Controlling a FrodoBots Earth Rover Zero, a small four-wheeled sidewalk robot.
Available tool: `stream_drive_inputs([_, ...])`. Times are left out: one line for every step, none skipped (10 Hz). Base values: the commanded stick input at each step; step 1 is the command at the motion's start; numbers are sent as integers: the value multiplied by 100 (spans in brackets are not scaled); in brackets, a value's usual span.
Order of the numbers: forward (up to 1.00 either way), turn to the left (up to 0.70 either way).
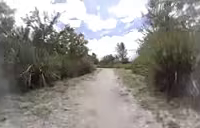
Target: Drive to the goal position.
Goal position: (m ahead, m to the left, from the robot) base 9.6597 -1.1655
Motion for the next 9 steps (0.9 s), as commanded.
stream_drive_inputs([85,0])
stream_drive_inputs([85,0])
stream_drive_inputs([85,0])
stream_drive_inputs([85,0])
stream_drive_inputs([85,0])
stream_drive_inputs([85,0])
stream_drive_inputs([85,0])
stream_drive_inputs([85,0])
stream_drive_inputs([85,0])
